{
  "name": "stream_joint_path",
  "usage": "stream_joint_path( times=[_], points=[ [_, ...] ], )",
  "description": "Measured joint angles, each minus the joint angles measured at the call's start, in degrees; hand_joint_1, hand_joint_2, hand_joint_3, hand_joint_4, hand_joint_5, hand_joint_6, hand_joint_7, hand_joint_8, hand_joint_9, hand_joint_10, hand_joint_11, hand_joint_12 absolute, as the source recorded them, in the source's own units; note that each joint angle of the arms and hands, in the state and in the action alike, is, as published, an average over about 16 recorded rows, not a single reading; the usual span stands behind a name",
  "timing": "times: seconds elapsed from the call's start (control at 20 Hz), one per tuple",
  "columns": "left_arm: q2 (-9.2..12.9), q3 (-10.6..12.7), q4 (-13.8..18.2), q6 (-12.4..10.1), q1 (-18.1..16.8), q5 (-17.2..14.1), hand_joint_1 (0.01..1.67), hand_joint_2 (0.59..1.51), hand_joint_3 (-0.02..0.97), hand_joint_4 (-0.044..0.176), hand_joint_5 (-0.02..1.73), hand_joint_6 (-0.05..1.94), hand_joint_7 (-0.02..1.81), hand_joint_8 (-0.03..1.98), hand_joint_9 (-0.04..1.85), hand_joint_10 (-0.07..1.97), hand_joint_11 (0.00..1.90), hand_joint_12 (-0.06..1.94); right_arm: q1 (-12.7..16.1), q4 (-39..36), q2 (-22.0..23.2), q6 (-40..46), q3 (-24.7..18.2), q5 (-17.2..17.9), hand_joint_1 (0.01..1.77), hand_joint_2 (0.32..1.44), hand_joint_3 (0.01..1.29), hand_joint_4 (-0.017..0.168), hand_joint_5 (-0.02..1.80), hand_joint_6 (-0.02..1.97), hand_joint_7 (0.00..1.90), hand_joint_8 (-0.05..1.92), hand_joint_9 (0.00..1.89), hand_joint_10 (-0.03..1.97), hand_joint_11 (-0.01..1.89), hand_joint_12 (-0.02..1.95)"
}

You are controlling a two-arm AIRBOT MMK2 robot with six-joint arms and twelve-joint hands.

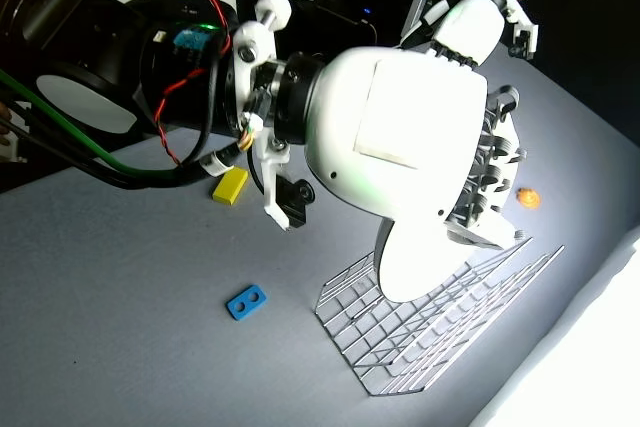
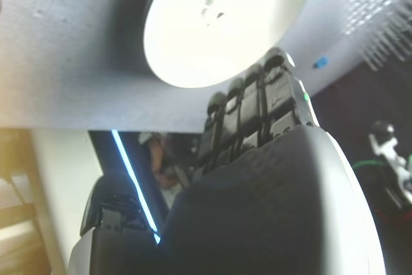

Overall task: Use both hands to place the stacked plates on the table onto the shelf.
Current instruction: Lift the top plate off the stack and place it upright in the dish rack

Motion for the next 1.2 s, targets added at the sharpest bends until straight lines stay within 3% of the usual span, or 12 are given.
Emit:
stream_joint_path(
  times=[0.2,0.4,0.75,1.2],
  points=[
    [-1.16,0.07,1.84,0.29,0.36,3.01,0.02,1.187,0.005,0.003,0.03,0.02,0.02,0.01,0.02,0.01,0.02,0.02,-0.12,0.39,-1.08,0.26,2.12,-0.22,1.22,0.97,0.01,0.015,0.95,0.99,1.07,0.87,1.09,0.40,0.63,1.35],
    [-2.12,0.06,1.71,0.48,1.06,7.05,0.02,1.185,0.005,0.003,0.02,0.02,0.02,0.01,0.02,0.01,0.02,0.01,-0.59,0.49,-2.09,0.62,4.09,-0.40,1.22,0.97,0.01,0.018,0.95,1.00,1.06,0.89,1.06,0.45,0.61,1.36],
    [-3.12,-0.27,-2.06,0.57,2.58,14.00,0.02,1.183,0.004,0.003,0.02,0.02,0.02,0.01,0.02,0.01,0.02,0.00,-2.11,0.50,-3.51,1.74,7.02,-0.63,1.22,0.97,0.01,0.017,0.93,1.02,1.05,0.91,1.03,0.53,0.60,1.37],
    [-2.61,-0.83,-7.88,0.62,3.72,17.82,0.02,1.182,0.004,0.003,0.03,0.02,0.02,0.01,0.02,0.00,0.01,-0.01,-4.52,0.51,-4.68,4.13,9.62,-0.99,1.22,0.97,0.01,0.009,0.91,1.05,1.07,0.88,1.05,0.50,0.63,1.32]
  ],
)
